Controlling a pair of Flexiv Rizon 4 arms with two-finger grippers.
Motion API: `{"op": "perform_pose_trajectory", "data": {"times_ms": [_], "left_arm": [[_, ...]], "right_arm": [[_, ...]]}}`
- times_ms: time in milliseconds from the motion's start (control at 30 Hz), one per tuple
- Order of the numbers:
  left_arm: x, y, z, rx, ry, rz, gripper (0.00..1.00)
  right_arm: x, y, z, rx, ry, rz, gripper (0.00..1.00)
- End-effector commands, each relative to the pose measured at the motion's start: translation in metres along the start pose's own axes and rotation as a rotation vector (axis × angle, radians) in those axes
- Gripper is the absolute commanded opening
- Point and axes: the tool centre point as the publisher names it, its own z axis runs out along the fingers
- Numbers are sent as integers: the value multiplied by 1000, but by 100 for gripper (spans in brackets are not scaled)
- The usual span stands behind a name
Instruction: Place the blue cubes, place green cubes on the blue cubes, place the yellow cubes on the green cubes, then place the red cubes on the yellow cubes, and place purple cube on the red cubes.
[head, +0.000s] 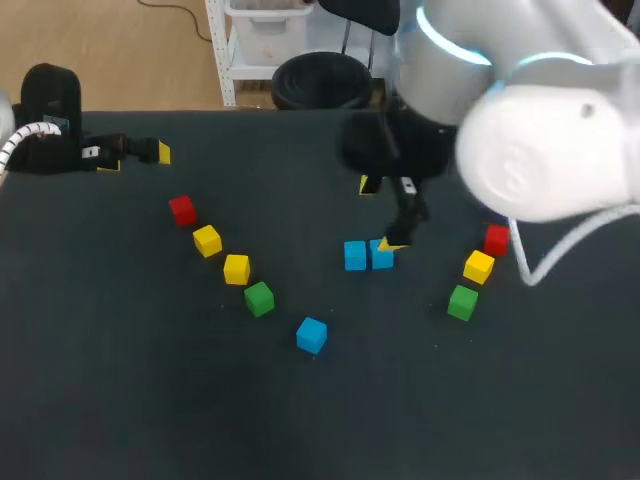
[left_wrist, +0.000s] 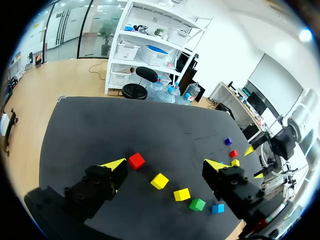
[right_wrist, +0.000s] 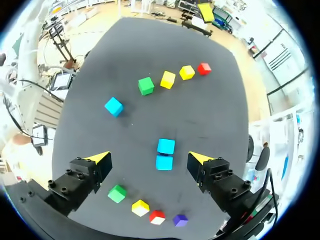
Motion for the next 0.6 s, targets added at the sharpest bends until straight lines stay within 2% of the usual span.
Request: {"op": "perform_pose_trajectory", "data": {"times_ms": [33,467,600], "left_arm": [[1,1,1,7,-4,1,100],[1,1,1,7,-4,1,100],[1,1,1,7,-4,1,100]], "right_arm": [[20,16,-16,239,-58,-1,100],[52,9,-67,365,-67,15,100],[54,7,-77,384,-71,19,100]]}}
